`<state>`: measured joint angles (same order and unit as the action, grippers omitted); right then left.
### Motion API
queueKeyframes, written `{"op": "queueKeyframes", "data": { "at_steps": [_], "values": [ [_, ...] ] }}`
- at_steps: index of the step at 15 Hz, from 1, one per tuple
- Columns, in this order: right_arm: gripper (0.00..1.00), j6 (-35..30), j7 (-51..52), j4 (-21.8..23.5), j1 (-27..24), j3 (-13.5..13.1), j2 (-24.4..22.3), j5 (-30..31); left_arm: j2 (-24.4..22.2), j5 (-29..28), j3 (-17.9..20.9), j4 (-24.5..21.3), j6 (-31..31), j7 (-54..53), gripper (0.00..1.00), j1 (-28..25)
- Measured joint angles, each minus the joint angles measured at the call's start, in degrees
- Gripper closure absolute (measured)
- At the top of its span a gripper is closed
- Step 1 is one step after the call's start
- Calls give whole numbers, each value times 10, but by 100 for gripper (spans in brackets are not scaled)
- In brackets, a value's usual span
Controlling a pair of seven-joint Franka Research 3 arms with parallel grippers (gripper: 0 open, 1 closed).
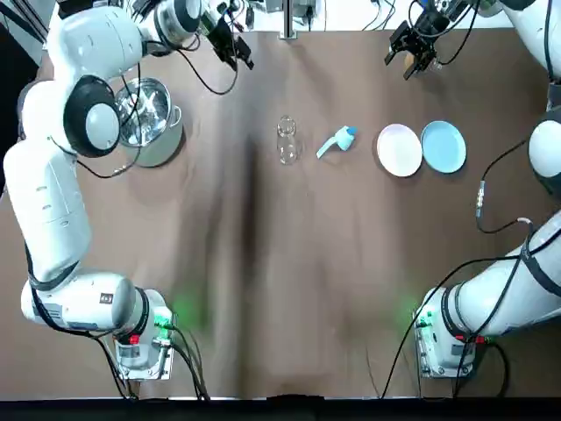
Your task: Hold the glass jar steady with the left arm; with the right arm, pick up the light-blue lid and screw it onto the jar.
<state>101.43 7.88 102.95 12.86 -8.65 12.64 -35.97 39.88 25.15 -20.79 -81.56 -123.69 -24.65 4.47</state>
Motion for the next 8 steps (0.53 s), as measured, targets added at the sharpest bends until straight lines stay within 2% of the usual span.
{"op": "queueKeyframes", "data": {
  "at_steps": [3,5,8],
  "values": [
    [0,6,98,1,2,0,33,-47,25,97,-19,5,-14,-214,0,0],
    [0,13,162,0,3,0,56,-68,37,177,-21,5,-19,-348,0,0],
    [0,15,242,-10,3,0,92,-94,68,267,-21,5,-19,-566,0,-2]
  ]
}}
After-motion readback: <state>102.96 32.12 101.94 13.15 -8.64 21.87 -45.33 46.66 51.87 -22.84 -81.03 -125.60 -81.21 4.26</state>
